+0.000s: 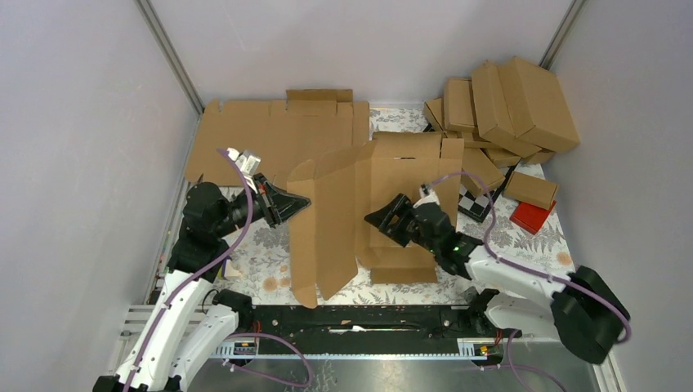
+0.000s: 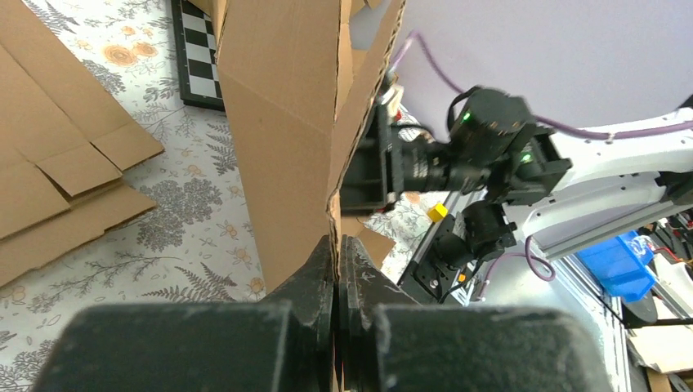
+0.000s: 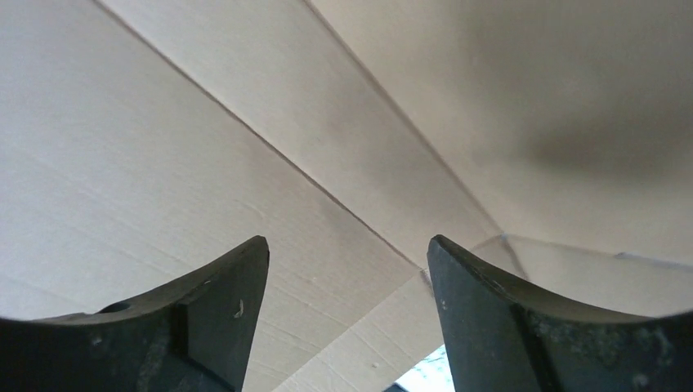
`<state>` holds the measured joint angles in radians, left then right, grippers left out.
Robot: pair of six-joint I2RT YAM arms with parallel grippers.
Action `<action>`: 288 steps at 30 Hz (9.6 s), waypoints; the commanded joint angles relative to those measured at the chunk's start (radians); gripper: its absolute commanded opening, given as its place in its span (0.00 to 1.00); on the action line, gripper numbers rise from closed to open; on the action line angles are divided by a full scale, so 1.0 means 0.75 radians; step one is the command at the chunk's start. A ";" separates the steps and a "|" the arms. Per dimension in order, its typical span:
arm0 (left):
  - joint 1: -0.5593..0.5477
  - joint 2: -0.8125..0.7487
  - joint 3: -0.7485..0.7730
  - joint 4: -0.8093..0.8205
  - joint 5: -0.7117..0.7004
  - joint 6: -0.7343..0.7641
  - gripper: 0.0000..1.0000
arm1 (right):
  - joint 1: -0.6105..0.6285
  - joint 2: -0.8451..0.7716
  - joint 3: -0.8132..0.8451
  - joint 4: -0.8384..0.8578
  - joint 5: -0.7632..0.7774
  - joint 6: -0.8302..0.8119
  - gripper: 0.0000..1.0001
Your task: Fold the paper box
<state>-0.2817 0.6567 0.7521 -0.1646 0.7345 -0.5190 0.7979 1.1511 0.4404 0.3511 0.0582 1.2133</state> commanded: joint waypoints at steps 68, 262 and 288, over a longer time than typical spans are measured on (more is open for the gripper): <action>-0.013 0.051 0.198 -0.191 -0.312 0.311 0.00 | -0.769 -0.369 0.233 -0.757 -0.045 -1.189 1.00; -0.019 -0.015 -0.040 0.168 -0.095 0.298 0.00 | -0.415 -0.167 0.054 -0.158 -0.270 -1.229 1.00; -0.019 -0.002 -0.044 0.215 -0.061 0.253 0.00 | -0.415 -0.146 -0.024 -0.202 -0.448 -1.260 1.00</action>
<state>-0.2935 0.6460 0.6880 -0.0311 0.6491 -0.3145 0.4782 1.0374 0.4133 0.1776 -0.2062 0.3031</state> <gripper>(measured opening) 0.013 0.993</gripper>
